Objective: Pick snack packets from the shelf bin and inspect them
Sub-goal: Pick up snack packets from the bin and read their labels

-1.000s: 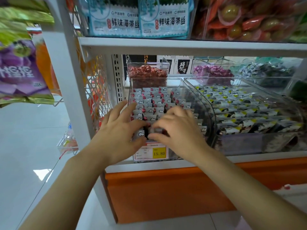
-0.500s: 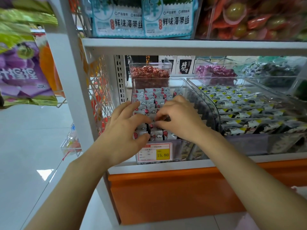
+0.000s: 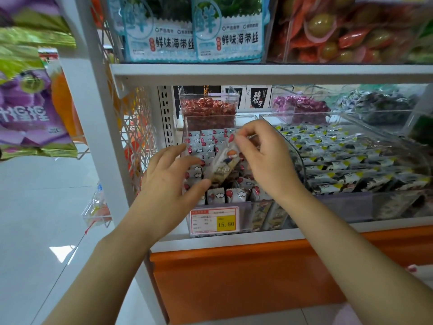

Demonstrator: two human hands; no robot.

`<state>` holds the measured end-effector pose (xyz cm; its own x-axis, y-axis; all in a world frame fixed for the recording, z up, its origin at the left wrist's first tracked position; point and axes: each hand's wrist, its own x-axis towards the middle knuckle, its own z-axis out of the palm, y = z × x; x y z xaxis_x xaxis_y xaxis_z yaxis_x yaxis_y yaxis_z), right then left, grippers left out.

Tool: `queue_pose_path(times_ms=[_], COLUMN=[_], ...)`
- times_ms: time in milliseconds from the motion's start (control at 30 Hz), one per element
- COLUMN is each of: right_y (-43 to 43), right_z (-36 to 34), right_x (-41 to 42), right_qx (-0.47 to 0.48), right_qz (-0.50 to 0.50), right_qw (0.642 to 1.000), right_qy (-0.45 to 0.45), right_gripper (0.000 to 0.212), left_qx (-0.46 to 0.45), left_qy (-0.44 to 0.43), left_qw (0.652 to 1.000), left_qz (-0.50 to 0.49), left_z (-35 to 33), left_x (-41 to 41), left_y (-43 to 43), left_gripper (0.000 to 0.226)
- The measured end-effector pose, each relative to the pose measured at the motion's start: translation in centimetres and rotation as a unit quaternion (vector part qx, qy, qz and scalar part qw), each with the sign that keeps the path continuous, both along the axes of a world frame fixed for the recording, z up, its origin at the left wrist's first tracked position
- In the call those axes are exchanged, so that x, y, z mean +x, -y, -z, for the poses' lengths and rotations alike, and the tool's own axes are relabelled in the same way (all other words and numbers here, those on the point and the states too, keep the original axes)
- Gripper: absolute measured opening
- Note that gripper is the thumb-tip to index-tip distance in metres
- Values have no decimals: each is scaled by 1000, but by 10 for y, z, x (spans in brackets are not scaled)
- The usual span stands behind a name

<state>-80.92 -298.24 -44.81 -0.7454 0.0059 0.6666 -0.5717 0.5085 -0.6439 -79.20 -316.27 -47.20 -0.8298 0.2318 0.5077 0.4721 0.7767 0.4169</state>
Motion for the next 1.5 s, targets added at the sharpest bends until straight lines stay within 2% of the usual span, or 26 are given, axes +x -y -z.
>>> queue_pose_path(times_ms=[67,167,267,367,500,633,767,833,967,1100,1200,1367,1433,1500], right_y=[-5,-14,-19,-20,-23,-26,-28,-28,-28,-26,-26,-31,-31,-31], right_z=[0,4,9,11,14,15,15,15,15,15,16,16,17,20], right_x=[7,16,21,24,26,29,32,33,33,32,31,29,28,28], right_qx=[-83,-212,-314,-365,-411,-441,-454,-468,-506,-528,-549,-570,-566,-526], right_qz=[8,-3,-49,-80,-121,-188,-217,-223,-227,-228,-211,-190,-180,-156], right_qw=[996,976,942,917,887,852,828,814,787,777,768,762,770,809], right_qy=[-6,38,106,137,171,212,248,262,269,257,254,243,234,212], right_gripper=[17,16,14,14,11,7,23,30,46,36,29,26,26,26], left_qx=[-8,-14,-4,45,170,355,507,530,545,573,571,561,563,558], left_qy=[-2,5,-17,-45,16,127,236,255,266,281,283,279,274,272], left_qw=[1000,1000,1000,998,985,924,820,800,787,758,756,755,751,753], left_qz=[-8,-10,-10,-17,16,68,121,123,113,133,149,193,209,217], left_z=[-1,-2,-2,-4,-10,-12,-13,-13,-12,-12,-11,-15,-16,-15], left_x=[1,3,5,5,7,10,7,6,6,6,6,7,9,10], left_y=[-2,-5,-8,-10,-12,-12,-9,-8,-7,-8,-9,-11,-12,-13], left_gripper=[60,75,54,30,9,9,15,17,19,20,9,10,9,7])
